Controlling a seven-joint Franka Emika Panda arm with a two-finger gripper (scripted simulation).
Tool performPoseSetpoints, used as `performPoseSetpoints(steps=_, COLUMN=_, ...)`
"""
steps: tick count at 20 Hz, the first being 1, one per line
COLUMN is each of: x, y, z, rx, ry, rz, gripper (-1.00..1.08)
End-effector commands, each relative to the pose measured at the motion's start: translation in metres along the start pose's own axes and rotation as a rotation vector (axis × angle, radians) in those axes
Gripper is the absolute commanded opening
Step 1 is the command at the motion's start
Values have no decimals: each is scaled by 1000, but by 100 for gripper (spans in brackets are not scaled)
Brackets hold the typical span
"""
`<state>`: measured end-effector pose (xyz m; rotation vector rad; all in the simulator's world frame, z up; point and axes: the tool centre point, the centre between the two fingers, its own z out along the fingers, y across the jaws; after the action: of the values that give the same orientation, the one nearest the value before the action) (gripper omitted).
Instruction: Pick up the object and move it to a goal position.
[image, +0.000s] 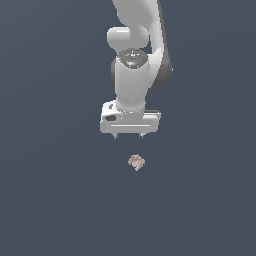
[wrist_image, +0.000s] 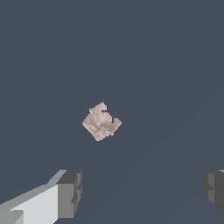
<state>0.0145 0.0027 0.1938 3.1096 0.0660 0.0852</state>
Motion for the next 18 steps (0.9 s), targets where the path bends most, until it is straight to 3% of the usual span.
performPoseSetpoints(steps=1, x=0, y=0, z=0, rx=0, ry=0, rz=-1, gripper=100)
performPoseSetpoints(steps=9, x=2, y=-3, z=7, rx=5, ry=-5, rz=51, gripper=100)
performPoseSetpoints(steps=18, x=8, y=-12, z=29, rx=16, ry=-19, rz=215, gripper=100)
